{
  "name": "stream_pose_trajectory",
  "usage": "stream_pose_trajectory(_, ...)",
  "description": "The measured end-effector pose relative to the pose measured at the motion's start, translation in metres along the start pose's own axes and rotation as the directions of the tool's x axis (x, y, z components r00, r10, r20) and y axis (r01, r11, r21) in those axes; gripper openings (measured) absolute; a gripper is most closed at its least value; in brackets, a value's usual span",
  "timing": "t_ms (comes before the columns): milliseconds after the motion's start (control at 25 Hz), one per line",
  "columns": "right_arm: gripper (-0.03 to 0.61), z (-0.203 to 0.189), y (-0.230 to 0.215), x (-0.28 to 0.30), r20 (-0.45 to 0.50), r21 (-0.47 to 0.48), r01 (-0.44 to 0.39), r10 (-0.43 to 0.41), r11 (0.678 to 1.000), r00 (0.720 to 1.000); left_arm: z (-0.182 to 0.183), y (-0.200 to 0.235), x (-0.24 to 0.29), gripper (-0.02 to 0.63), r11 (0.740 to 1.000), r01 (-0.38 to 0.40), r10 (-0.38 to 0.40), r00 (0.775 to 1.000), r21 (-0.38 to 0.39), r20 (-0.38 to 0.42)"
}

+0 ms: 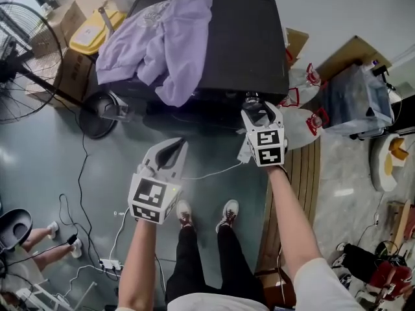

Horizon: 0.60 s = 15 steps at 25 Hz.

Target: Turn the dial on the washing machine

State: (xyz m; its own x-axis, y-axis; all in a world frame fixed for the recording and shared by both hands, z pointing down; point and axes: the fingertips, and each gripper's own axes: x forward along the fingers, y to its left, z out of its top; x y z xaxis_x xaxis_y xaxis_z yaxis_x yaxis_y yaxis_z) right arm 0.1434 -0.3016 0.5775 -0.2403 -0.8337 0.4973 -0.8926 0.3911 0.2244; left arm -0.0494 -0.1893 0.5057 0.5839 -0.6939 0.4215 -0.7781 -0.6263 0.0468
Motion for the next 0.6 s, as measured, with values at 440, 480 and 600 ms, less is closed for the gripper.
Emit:
stream_pose_trajectory(440, 0.264, -0.005, -0.009, 0.012, -0.054, 0.239, 0.136, -0.127, 0.961, 0.99, -0.012, -0.002, 0.005, 0.014, 0.999, 0.016, -0.015, 0.999, 0.028, -0.03)
stream_pose_trajectory(480, 0.264, -0.005, -0.009, 0.012, -0.053, 0.242, 0.138, -0.129, 0.961, 0.99, -0.012, -0.002, 0.005, 0.014, 0.999, 0.018, -0.018, 0.999, 0.031, -0.032)
stream_pose_trajectory(600, 0.264, -0.005, -0.01, 0.012, -0.045, 0.277, 0.131, -0.123, 0.952, 0.991, -0.014, -0.004, 0.008, 0.014, 0.999, 0.026, -0.025, 0.999, 0.031, -0.033)
